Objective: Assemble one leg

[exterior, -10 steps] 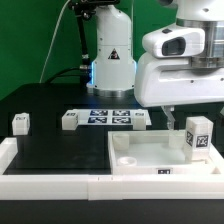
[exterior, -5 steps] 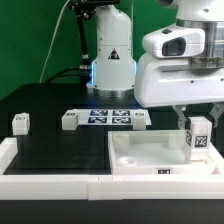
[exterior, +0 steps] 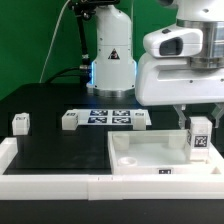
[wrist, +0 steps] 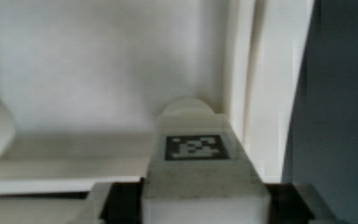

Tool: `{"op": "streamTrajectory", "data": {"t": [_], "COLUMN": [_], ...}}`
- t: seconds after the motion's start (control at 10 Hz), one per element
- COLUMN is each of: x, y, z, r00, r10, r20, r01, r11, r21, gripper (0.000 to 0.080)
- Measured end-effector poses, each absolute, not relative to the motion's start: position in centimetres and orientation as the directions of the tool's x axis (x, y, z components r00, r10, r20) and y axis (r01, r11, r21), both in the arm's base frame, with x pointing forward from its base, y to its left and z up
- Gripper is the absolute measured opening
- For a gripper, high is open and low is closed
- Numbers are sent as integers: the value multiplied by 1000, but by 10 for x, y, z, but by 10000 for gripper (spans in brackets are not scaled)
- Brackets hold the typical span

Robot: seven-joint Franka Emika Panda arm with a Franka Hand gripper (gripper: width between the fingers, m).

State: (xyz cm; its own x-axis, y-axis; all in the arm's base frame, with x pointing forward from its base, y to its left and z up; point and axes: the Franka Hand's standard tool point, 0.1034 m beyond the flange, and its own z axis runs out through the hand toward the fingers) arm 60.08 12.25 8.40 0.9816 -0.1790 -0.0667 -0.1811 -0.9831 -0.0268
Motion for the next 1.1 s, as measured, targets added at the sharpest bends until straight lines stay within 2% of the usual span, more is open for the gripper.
{"op": "streamTrajectory", "data": {"t": [0.3, 0.7, 0.9, 1.0, 1.1], "x": [600, 600, 600, 600, 599], "y": [124, 126, 127, 127, 128], "z": [83, 83, 83, 82, 82], "r00": [852, 505, 424, 492, 503], "r10": [-522, -861, -903, -868, -861], "r20": [-46, -58, -69, -70, -72], "r01": [-524, -863, -906, -870, -864], "r11": [-852, -506, -424, -492, -504], "r21": [-25, -7, -5, -10, -11], "gripper": [292, 292, 292, 362, 362]}}
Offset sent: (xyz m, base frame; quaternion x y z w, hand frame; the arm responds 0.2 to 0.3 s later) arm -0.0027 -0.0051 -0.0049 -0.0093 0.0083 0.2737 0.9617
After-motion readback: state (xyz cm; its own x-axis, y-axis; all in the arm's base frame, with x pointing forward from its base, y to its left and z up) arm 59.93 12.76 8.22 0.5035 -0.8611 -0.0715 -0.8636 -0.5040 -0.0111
